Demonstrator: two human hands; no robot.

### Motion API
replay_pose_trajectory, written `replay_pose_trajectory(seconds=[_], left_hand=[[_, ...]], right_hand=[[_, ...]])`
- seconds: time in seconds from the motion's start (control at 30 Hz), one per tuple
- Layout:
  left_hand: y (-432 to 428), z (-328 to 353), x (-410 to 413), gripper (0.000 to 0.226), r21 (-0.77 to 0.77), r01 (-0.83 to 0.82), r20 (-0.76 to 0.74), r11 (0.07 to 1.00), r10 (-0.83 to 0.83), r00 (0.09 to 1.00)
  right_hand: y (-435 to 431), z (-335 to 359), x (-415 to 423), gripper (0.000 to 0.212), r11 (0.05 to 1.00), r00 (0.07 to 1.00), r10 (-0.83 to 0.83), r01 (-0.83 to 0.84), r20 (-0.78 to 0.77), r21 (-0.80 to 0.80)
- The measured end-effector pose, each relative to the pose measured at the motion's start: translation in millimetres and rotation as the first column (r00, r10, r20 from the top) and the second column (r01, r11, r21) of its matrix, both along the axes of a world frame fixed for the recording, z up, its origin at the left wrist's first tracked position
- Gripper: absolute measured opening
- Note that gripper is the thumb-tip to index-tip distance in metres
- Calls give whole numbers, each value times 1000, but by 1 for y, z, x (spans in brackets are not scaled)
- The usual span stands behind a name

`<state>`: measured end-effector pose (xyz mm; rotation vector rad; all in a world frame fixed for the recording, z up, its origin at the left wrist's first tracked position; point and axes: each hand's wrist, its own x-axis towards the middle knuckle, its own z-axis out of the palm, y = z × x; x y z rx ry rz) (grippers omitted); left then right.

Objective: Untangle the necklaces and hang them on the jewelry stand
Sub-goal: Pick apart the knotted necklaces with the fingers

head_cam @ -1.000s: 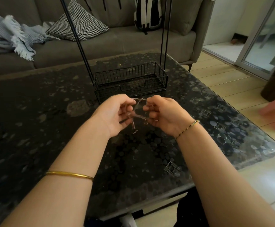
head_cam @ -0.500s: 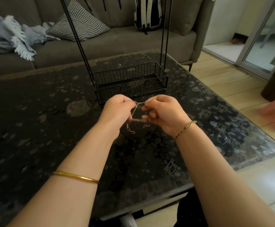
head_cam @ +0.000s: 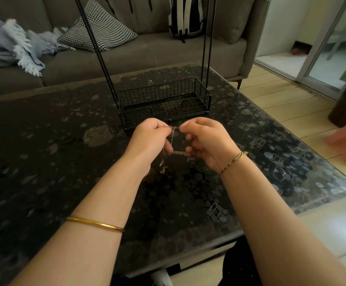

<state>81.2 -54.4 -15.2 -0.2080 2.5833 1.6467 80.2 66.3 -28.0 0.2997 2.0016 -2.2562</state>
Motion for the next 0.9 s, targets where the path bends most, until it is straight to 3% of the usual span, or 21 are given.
replay_pose_trajectory(seconds=[0.33, 0.63, 0.9], left_hand=[[-1, -1, 1, 12, -11, 101, 20, 995, -100, 995], [-1, -3, 0, 13, 85, 94, -18, 992, -92, 996], [-1, -2, 1, 12, 64, 83, -42, 995, -80, 996]], right_hand=[[4, -1, -5, 11, 981, 997, -61, 70, 55, -183], [4, -4, -6, 12, 994, 999, -1, 4, 32, -109], [3, -6, -6, 13, 998, 999, 15, -13, 29, -68]])
